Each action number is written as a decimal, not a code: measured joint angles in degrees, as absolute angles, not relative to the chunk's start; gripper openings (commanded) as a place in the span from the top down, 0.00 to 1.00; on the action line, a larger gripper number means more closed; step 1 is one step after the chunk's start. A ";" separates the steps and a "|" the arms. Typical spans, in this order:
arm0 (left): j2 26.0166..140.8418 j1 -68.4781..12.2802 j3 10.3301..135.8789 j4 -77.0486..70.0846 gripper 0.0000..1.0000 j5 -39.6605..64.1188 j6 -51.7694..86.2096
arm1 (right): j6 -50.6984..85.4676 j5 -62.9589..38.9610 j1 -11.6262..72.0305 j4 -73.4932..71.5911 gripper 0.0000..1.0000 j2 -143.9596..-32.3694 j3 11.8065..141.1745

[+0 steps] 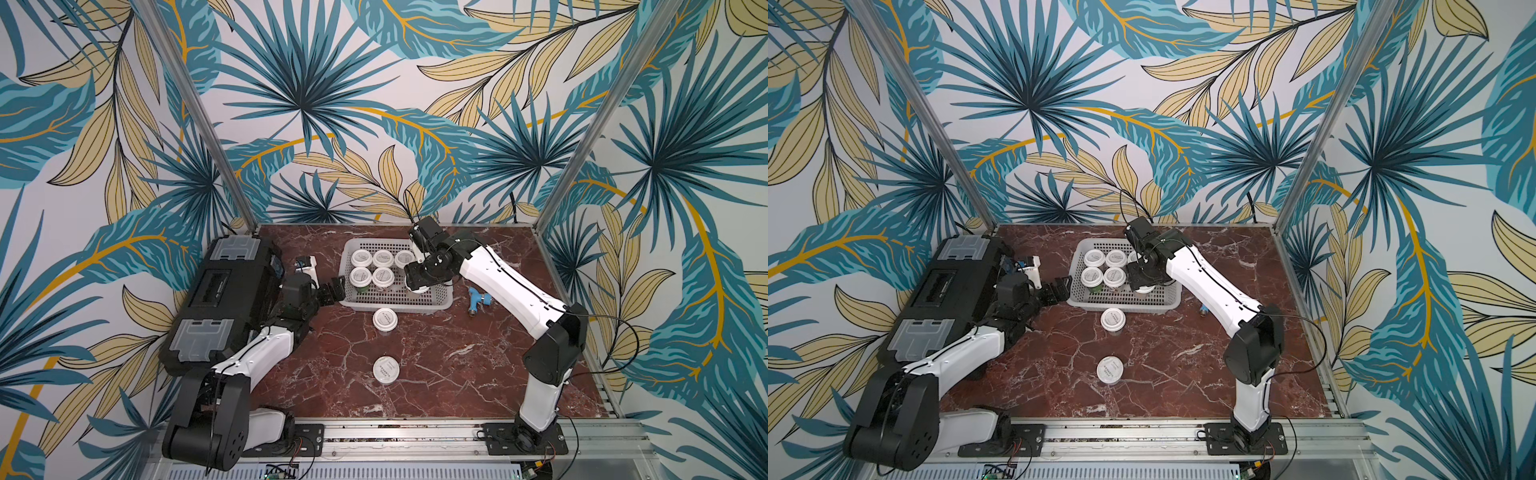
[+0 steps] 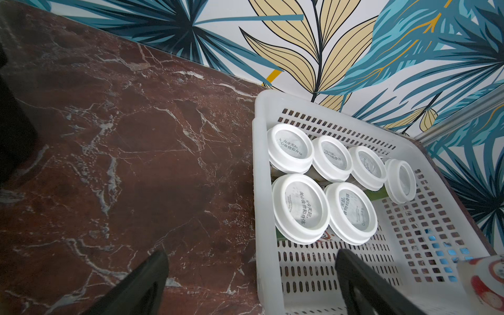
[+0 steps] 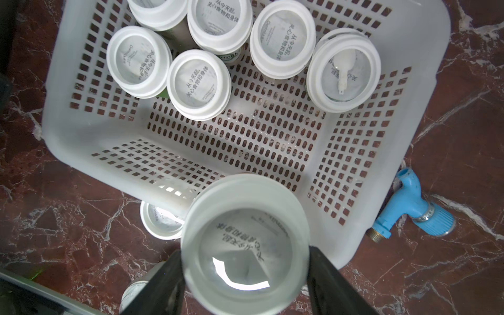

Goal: Put the yogurt in the basket
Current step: Place the yogurt in the basket.

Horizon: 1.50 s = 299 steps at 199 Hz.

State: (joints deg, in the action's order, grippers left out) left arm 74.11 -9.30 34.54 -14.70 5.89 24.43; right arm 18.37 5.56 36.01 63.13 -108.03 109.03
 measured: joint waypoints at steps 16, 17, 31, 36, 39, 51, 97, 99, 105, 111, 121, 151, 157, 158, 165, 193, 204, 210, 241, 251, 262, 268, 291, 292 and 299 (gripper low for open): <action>74.41 -9.32 34.72 -14.68 0.00 5.89 24.40 | 18.17 5.50 35.75 62.72 0.32 -109.56 109.54; 74.41 -9.32 34.74 -14.68 0.00 5.89 24.40 | 18.17 5.48 35.75 62.70 0.32 -109.65 109.58; 74.65 -9.32 34.83 -14.66 0.00 6.04 24.34 | 18.06 5.52 35.64 62.54 0.32 -111.22 110.72; 74.70 -9.30 34.83 -14.66 0.00 6.09 24.27 | 17.98 5.50 35.59 62.37 0.32 -111.98 111.31; 74.72 -9.32 34.83 -14.66 0.00 6.13 24.27 | 17.98 5.54 35.59 62.28 0.32 -112.31 111.57; 74.89 -9.30 34.89 -14.68 0.00 6.28 24.18 | 17.78 5.52 35.59 61.67 0.32 -113.89 112.64; 76.23 -9.30 35.22 -14.66 0.00 6.52 23.88 | 16.93 5.52 35.33 60.40 0.33 -117.84 115.52; 76.31 -9.30 35.29 -14.68 0.00 6.55 23.86 | 16.93 5.52 35.31 60.31 0.33 -117.91 115.59; 76.58 -9.30 35.46 -14.63 0.00 6.63 23.86 | 16.88 5.52 35.20 60.16 0.33 -118.13 115.74; 76.86 -9.32 35.70 -14.61 0.00 6.70 23.86 | 16.88 5.52 35.00 59.90 0.33 -118.32 115.85; 77.14 -9.30 35.97 -14.66 0.00 6.81 23.86 | 16.84 5.52 34.68 59.59 0.33 -118.63 115.92; 77.34 -9.30 36.25 -14.66 0.00 7.11 23.88 | 16.45 5.50 33.47 58.54 0.33 -120.18 116.05; 77.32 -9.30 36.27 -14.66 0.00 7.14 23.86 | 16.40 5.50 33.26 58.24 0.33 -120.60 116.05; 77.32 -9.30 36.27 -14.68 0.00 7.14 23.86 | 16.40 5.50 33.23 58.22 0.33 -120.64 116.05; 77.32 -9.30 36.32 -14.68 0.00 7.14 23.86 | 16.27 5.45 32.99 57.95 0.33 -121.19 116.05; 77.34 -9.30 36.51 -14.68 0.00 7.44 23.88 | 16.03 4.84 32.77 56.64 0.33 -122.74 116.05; 77.36 -9.30 36.53 -14.68 0.00 7.64 23.88 | 16.03 4.64 32.77 56.21 0.33 -123.17 116.05; 77.41 -9.30 36.53 -14.70 0.00 7.77 23.90 | 16.01 4.62 32.77 55.99 0.33 -123.46 116.05; 78.08 -9.30 36.71 -14.68 0.00 8.12 23.90 | 15.94 4.36 32.77 55.00 0.32 -124.33 116.05; 78.37 -9.32 36.80 -14.70 0.00 8.23 23.90 | 15.79 4.29 32.77 54.74 0.32 -124.51 116.05; 78.43 -9.30 36.80 -14.66 0.00 8.25 23.92 | 15.64 4.27 32.77 54.41 0.32 -124.66 116.05; 78.43 -9.30 36.80 -14.68 0.00 8.38 23.92 | 15.62 4.25 32.77 54.26 0.32 -124.77 116.05; 78.46 -9.30 36.80 -14.68 0.00 8.43 23.92 | 15.51 4.38 32.71 54.02 0.32 -125.01 116.05; 78.46 -9.30 36.80 -14.68 0.00 8.45 23.92 | 15.51 4.38 32.71 54.02 0.32 -125.01 116.05; 78.46 -9.30 36.80 -14.68 0.00 8.47 23.92 | 15.42 4.51 32.71 54.02 0.32 -125.05 116.05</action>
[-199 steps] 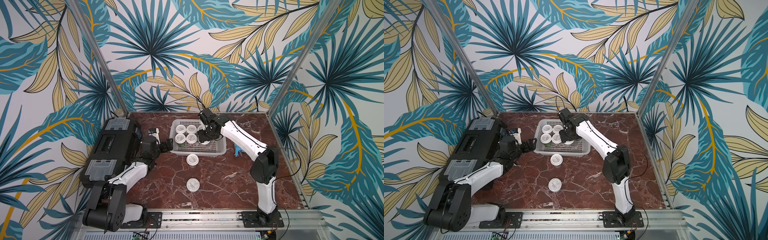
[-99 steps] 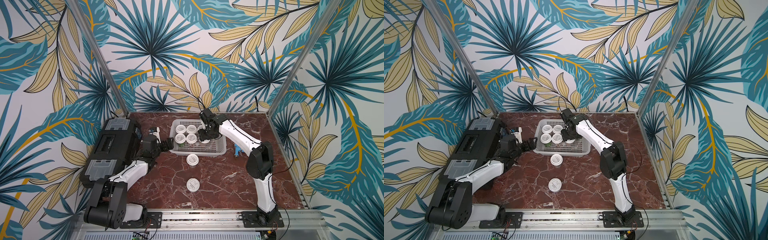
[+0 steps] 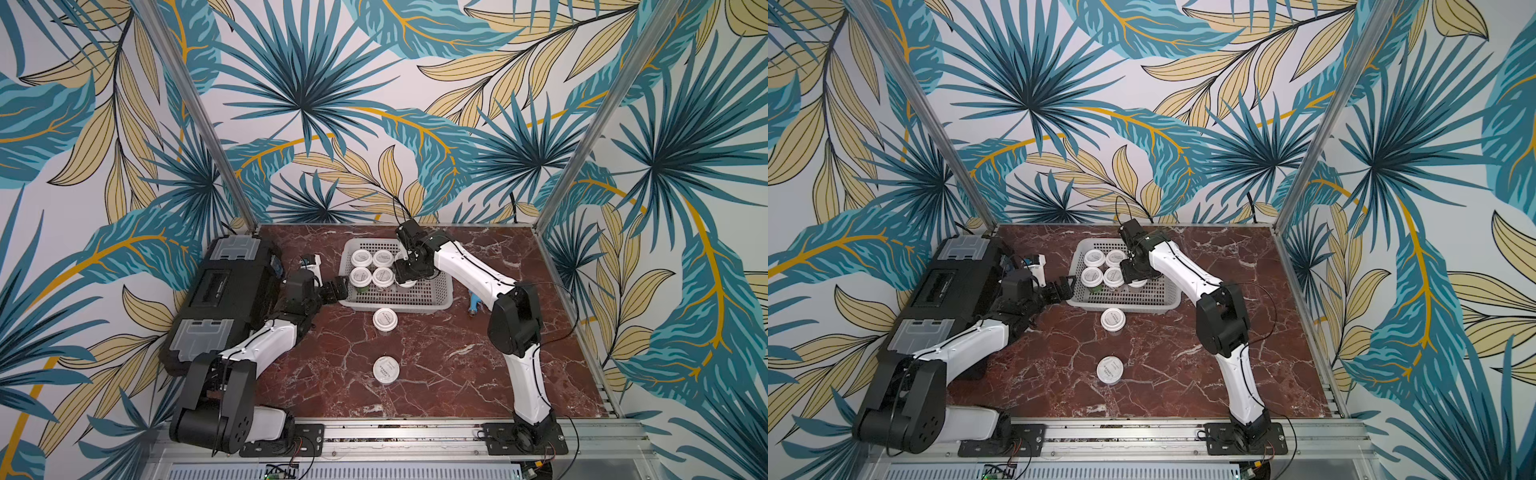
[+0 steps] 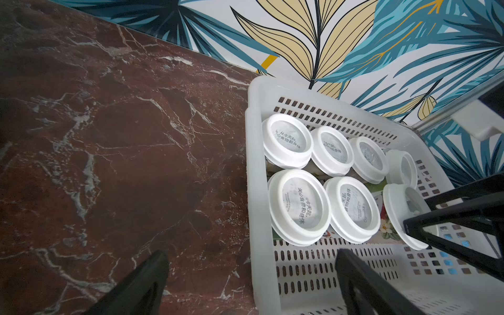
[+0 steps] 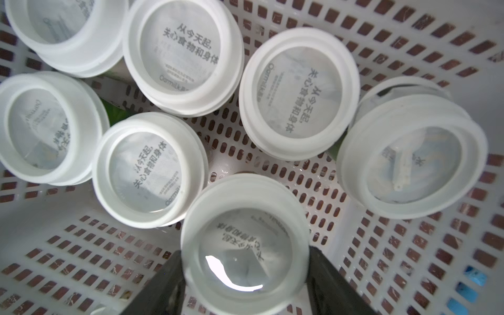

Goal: Put the yogurt in the basket
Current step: Place the yogurt in the basket.

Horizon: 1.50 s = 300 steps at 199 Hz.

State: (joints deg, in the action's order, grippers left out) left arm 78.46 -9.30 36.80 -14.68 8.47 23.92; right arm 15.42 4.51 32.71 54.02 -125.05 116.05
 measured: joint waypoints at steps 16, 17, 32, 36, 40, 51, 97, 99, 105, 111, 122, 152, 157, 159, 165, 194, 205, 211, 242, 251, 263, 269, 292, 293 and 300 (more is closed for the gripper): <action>78.46 -9.30 36.80 -14.68 0.00 8.64 23.92 | 15.38 4.75 32.67 53.98 0.32 -125.08 116.05; 78.46 -9.30 36.80 -14.68 0.00 8.67 23.92 | 15.35 4.80 32.67 54.00 0.32 -125.08 116.05; 78.52 -9.30 36.82 -14.68 0.00 8.91 23.92 | 15.20 5.21 32.67 53.93 0.32 -125.08 116.05; 78.56 -9.30 36.82 -14.68 0.00 8.93 23.92 | 15.18 5.34 32.67 53.91 0.32 -125.08 116.05; 78.65 -9.30 36.82 -14.68 0.00 9.02 23.92 | 15.18 5.45 32.64 53.89 0.31 -125.10 116.05; 78.89 -9.30 36.88 -14.66 0.00 9.13 23.92 | 15.16 5.72 32.64 53.84 0.29 -125.16 116.05; 79.20 -9.30 37.06 -14.66 0.00 9.30 23.92 | 14.79 6.42 32.64 53.82 0.29 -126.41 116.16; 79.20 -9.30 37.06 -14.66 0.00 9.30 23.92 | 14.79 6.42 32.64 53.82 0.29 -126.48 116.16; 79.20 -9.30 37.06 -14.66 0.00 9.32 23.92 | 14.76 6.44 32.64 53.82 0.29 -126.69 116.16; 79.20 -9.30 37.06 -14.66 0.00 9.32 23.92 | 14.76 6.44 32.64 53.82 0.29 -126.82 116.16; 79.20 -9.30 37.08 -14.66 0.00 9.37 23.92 | 14.74 6.44 32.64 53.82 0.29 -127.11 116.16; 79.20 -9.30 37.08 -14.66 0.00 9.45 23.92 | 14.74 6.59 32.64 53.80 0.29 -127.33 116.16; 79.20 -9.30 37.08 -14.66 0.00 9.47 23.92 | 14.74 6.66 32.64 53.78 0.29 -127.33 116.16; 79.20 -9.30 37.08 -14.66 0.00 9.47 23.92 | 14.74 6.66 32.64 53.76 0.29 -127.33 116.16; 79.20 -9.30 37.08 -14.66 0.00 9.47 23.92 | 14.74 6.68 32.64 53.74 0.29 -127.33 116.16; 79.20 -9.30 37.43 -14.61 0.00 9.47 23.92 | 14.74 6.70 32.62 53.28 0.30 -127.35 116.16; 79.20 -9.30 37.56 -14.66 0.00 9.47 23.92 | 14.74 6.68 32.60 52.97 0.30 -127.37 116.16; 79.20 -9.30 37.56 -14.68 0.00 9.47 23.92 | 14.74 6.68 32.62 52.77 0.30 -127.37 116.16; 79.20 -9.30 37.56 -14.66 0.00 9.47 23.92 | 14.74 6.87 32.60 51.92 0.30 -127.44 116.14; 79.20 -9.30 37.56 -14.66 0.00 9.47 23.92 | 14.72 6.92 32.60 51.64 0.30 -127.44 116.14; 79.20 -9.30 37.56 -14.66 0.00 9.47 23.92 | 14.72 7.11 32.60 51.20 0.30 -127.44 116.14; 79.20 -9.30 37.56 -14.66 0.00 9.47 23.92 | 14.72 7.25 32.60 51.05 0.30 -127.46 116.14; 79.20 -9.30 37.56 -14.66 0.00 9.47 23.92 | 14.55 7.73 32.60 50.78 0.30 -127.63 116.14; 79.20 -9.30 37.56 -14.66 0.00 9.47 23.92 | 14.52 7.75 32.60 50.81 0.30 -127.66 116.14; 79.20 -9.30 37.56 -14.66 0.00 9.47 23.92 | 14.50 7.84 32.60 50.78 0.30 -127.76 116.14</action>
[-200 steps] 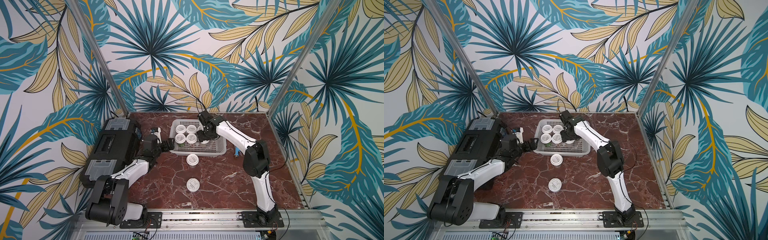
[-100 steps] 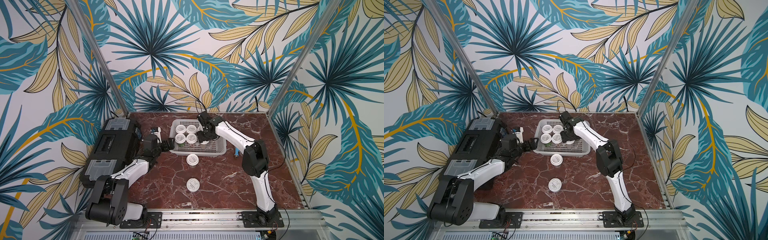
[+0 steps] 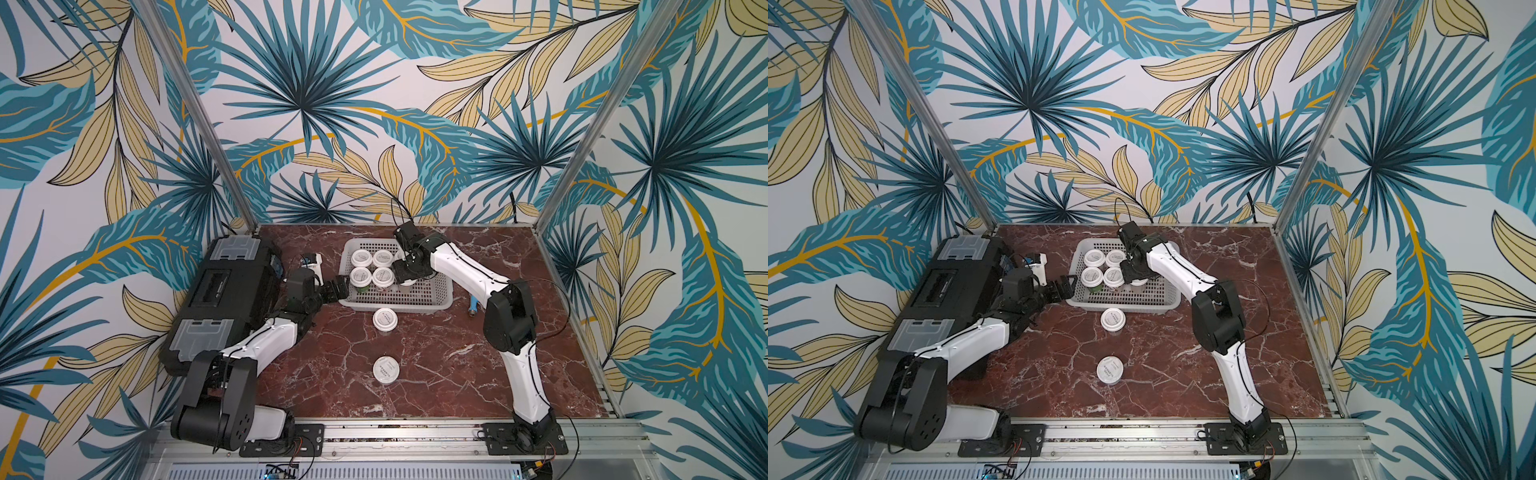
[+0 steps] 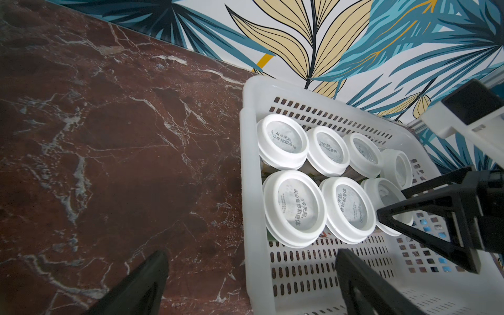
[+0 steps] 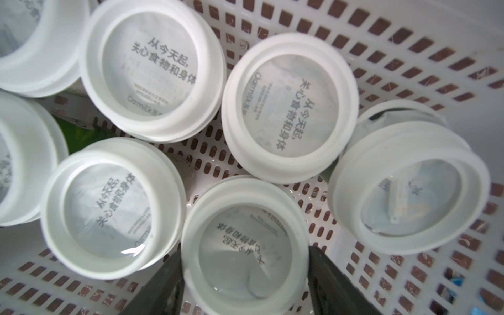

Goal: Put the yogurt in the basket
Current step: Place the yogurt in the basket.

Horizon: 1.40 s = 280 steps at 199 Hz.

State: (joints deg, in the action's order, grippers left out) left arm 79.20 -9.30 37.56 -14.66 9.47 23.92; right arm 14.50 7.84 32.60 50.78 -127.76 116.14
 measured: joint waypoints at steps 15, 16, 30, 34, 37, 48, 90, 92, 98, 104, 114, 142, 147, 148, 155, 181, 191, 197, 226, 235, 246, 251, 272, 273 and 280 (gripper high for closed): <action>79.20 -9.30 37.56 -14.66 0.00 9.47 23.92 | 14.37 8.08 32.60 50.78 0.29 -127.92 116.11; 79.20 -9.30 37.56 -14.66 0.00 9.50 23.92 | 14.37 8.10 32.60 50.78 0.29 -127.92 116.11; 79.20 -9.30 37.56 -14.66 0.00 9.47 23.92 | 14.39 8.21 32.60 50.78 0.24 -127.96 116.09; 79.20 -9.30 37.56 -14.66 0.00 9.47 23.92 | 14.24 8.21 32.60 50.76 0.23 -127.96 116.07; 79.20 -9.30 37.56 -14.66 0.00 9.47 23.92 | 14.33 8.23 32.60 50.74 0.22 -127.96 116.05; 79.20 -9.30 37.56 -14.66 0.00 9.50 23.92 | 14.20 8.34 32.56 50.59 0.18 -127.96 115.94; 79.20 -9.30 37.56 -14.66 0.00 9.50 23.92 | 14.33 8.36 32.53 49.39 0.12 -127.96 114.56; 79.20 -9.30 37.56 -14.66 0.00 9.50 23.92 | 14.33 8.36 32.53 49.36 0.12 -127.96 114.48; 79.20 -9.30 37.56 -14.66 0.00 9.50 23.92 | 14.33 8.34 32.53 49.28 0.12 -127.96 114.24; 79.20 -9.30 37.56 -14.66 0.00 9.50 23.92 | 14.33 8.34 32.53 49.23 0.12 -127.96 114.08; 79.22 -9.30 37.56 -14.66 0.00 9.50 23.92 | 14.33 8.32 32.53 49.06 0.11 -127.94 113.80; 79.22 -9.30 37.56 -14.66 0.00 9.50 23.92 | 14.37 8.12 32.53 48.31 0.09 -126.21 111.42; 79.22 -9.30 37.56 -14.63 0.00 9.50 23.92 | 14.37 8.12 32.51 48.25 0.09 -125.67 110.93; 79.22 -9.30 37.56 -14.63 0.00 9.50 23.90 | 14.37 8.12 32.49 48.25 0.09 -125.51 110.78; 79.22 -9.30 37.56 -14.66 0.00 9.50 23.92 | 14.39 8.12 32.42 48.12 0.08 -124.64 110.02; 79.22 -9.30 37.56 -14.63 0.00 9.54 23.90 | 14.76 8.10 32.23 47.31 0.08 -121.30 107.81; 79.22 -9.30 37.56 -14.66 0.00 9.63 23.90 | 14.87 7.99 32.16 46.92 0.08 -120.22 107.33; 79.22 -9.30 37.56 -14.66 0.00 9.67 23.90 | 15.00 7.81 32.12 46.65 0.08 -119.83 107.22; 79.48 -9.30 37.56 -14.66 0.00 9.69 23.92 | 15.53 6.48 31.92 45.23 0.08 -119.37 106.76; 79.64 -9.30 37.56 -14.66 0.00 9.69 23.92 | 15.68 5.93 31.90 45.04 0.08 -119.39 106.48; 79.77 -9.30 37.56 -14.66 0.00 9.69 23.92 | 15.86 5.34 31.92 44.82 0.08 -119.39 106.26; 79.81 -9.30 37.56 -14.63 0.00 9.69 23.92 | 15.90 5.06 31.92 44.80 0.08 -119.39 106.26; 79.85 -9.30 37.56 -14.66 0.00 9.69 23.92 | 16.12 4.23 31.92 44.58 0.08 -119.39 106.19; 79.85 -9.30 37.56 -14.66 0.00 9.69 23.92 | 16.12 4.23 31.92 44.56 0.08 -119.39 106.17; 79.85 -9.30 37.56 -14.63 0.00 9.69 23.92 | 16.12 4.12 31.92 44.42 0.08 -119.39 106.08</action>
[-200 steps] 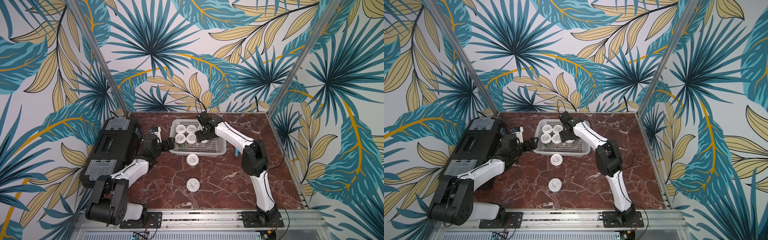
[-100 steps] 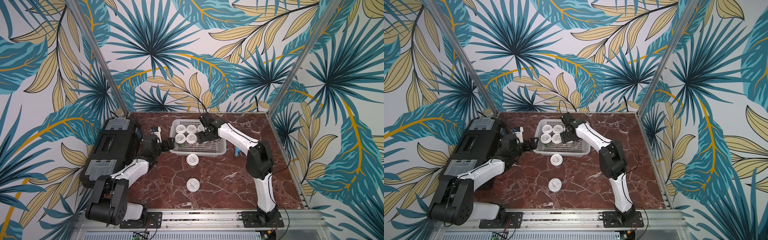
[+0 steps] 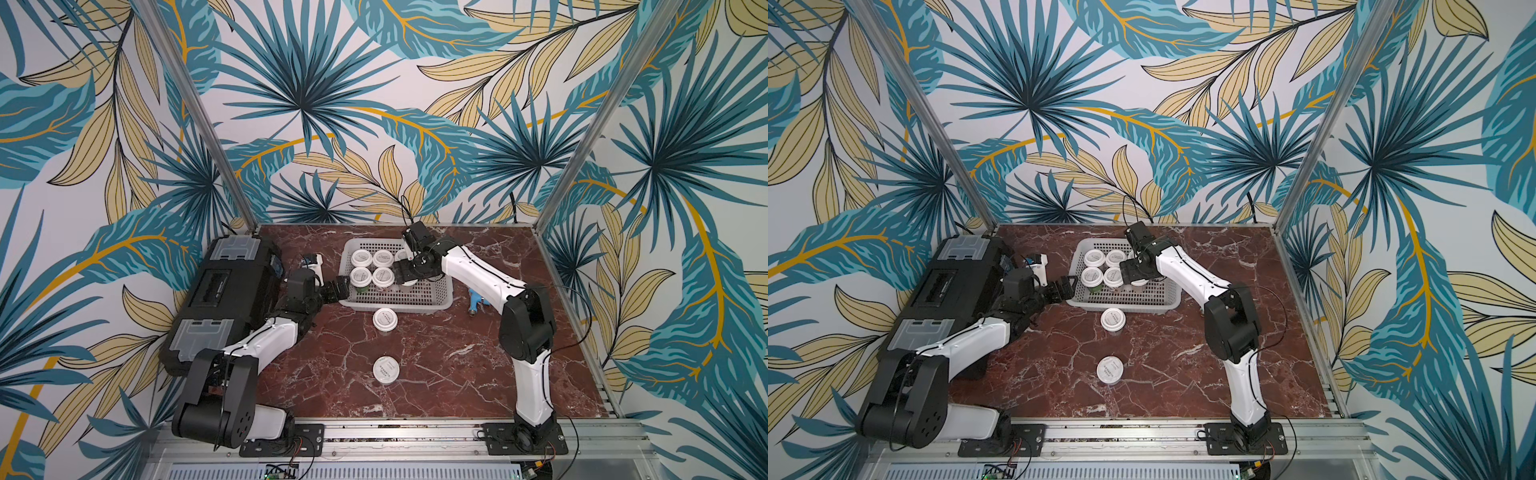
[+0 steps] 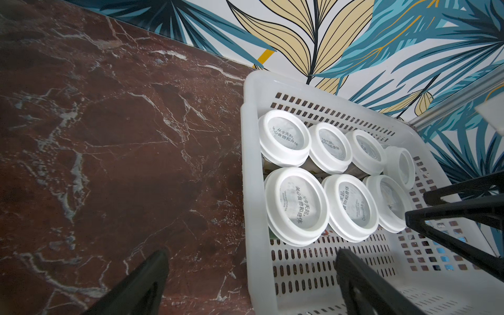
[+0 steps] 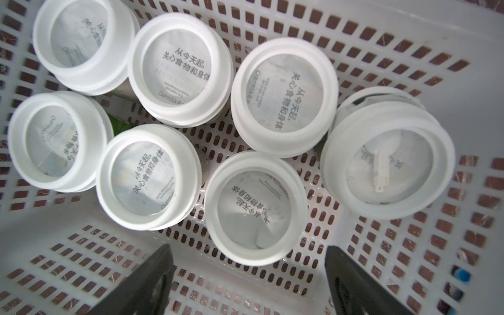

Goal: Put the yogurt in the basket
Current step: Place the yogurt in the basket.

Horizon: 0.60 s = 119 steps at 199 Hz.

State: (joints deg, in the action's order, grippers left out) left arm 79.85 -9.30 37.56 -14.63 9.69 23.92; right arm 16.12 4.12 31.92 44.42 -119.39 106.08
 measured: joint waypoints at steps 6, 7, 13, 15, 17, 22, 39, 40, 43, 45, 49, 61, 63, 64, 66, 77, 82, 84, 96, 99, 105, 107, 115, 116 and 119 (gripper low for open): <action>79.85 -9.30 37.56 -14.63 0.00 9.69 23.92 | 16.12 3.99 31.90 44.36 0.09 -119.39 106.02; 79.85 -9.30 37.56 -14.63 0.00 9.69 23.92 | 16.12 3.99 31.90 44.36 0.09 -119.39 106.02; 79.85 -9.30 37.56 -14.63 0.00 9.72 23.92 | 16.12 3.86 31.90 44.36 0.08 -119.39 105.97; 79.85 -9.30 37.56 -14.63 0.00 9.69 23.92 | 16.12 3.81 31.90 44.36 0.08 -119.39 105.95; 79.85 -9.30 37.56 -14.63 0.00 9.69 23.92 | 16.12 3.77 31.90 44.36 0.08 -119.39 105.95; 79.85 -9.30 37.56 -14.63 0.00 9.72 23.92 | 16.12 3.73 31.90 44.36 0.09 -119.42 105.95; 79.85 -9.30 37.56 -14.66 0.00 9.72 23.92 | 16.16 3.33 31.90 44.25 0.08 -119.42 105.95; 79.85 -9.30 37.56 -14.63 0.00 9.72 23.92 | 16.16 3.31 31.90 44.23 0.08 -119.42 105.95; 79.85 -9.30 37.56 -14.66 0.00 9.72 23.92 | 16.16 3.25 31.90 44.16 0.09 -119.42 105.95; 79.85 -9.30 37.56 -14.63 0.00 9.72 23.92 | 16.21 3.16 31.90 44.14 0.09 -119.44 105.95; 79.85 -9.30 37.56 -14.63 0.00 9.72 23.92 | 16.27 3.14 31.90 44.07 0.09 -119.46 105.95; 79.85 -9.30 37.56 -14.63 0.00 9.72 23.92 | 16.32 2.94 31.90 43.86 0.09 -119.55 105.95; 79.85 -9.30 37.56 -14.63 0.00 9.72 23.92 | 16.32 2.94 31.90 43.86 0.09 -119.57 105.95; 79.85 -9.30 37.56 -14.63 0.00 9.72 23.92 | 16.32 2.92 31.90 43.86 0.09 -119.59 105.95; 79.85 -9.30 37.56 -14.63 0.00 9.72 23.92 | 16.32 2.92 31.90 43.81 0.09 -119.59 105.95; 79.85 -9.30 37.56 -14.66 0.00 9.72 23.92 | 16.34 2.74 31.90 43.70 0.09 -119.74 105.95; 79.85 -9.30 37.56 -14.63 0.00 9.72 23.92 | 16.34 2.66 31.90 43.66 0.09 -119.85 105.95; 79.85 -9.30 37.56 -14.63 0.00 9.72 23.92 | 16.34 2.63 31.90 43.66 0.09 -119.90 105.95; 79.85 -9.30 37.56 -14.63 0.00 9.72 23.92 | 16.36 2.37 31.90 43.51 0.09 -120.18 105.95; 79.85 -9.30 37.56 -14.63 0.00 9.72 23.92 | 16.36 2.31 31.90 43.51 0.09 -120.29 105.95; 79.85 -9.30 37.56 -14.63 0.00 9.72 23.92 | 16.43 2.13 31.90 43.51 0.09 -120.42 105.95; 79.85 -9.30 37.56 -14.63 0.00 9.72 23.92 | 16.49 2.09 31.90 43.51 0.09 -120.49 105.95; 79.90 -9.30 37.58 -14.63 0.00 9.72 23.92 | 16.53 1.98 31.90 43.51 0.09 -120.64 105.95; 79.90 -9.30 37.58 -14.63 0.00 9.72 23.92 | 16.53 1.96 31.90 43.51 0.09 -120.64 105.95; 79.92 -9.30 37.63 -14.63 0.00 9.72 23.92 | 16.53 1.87 31.90 43.51 0.09 -120.70 105.95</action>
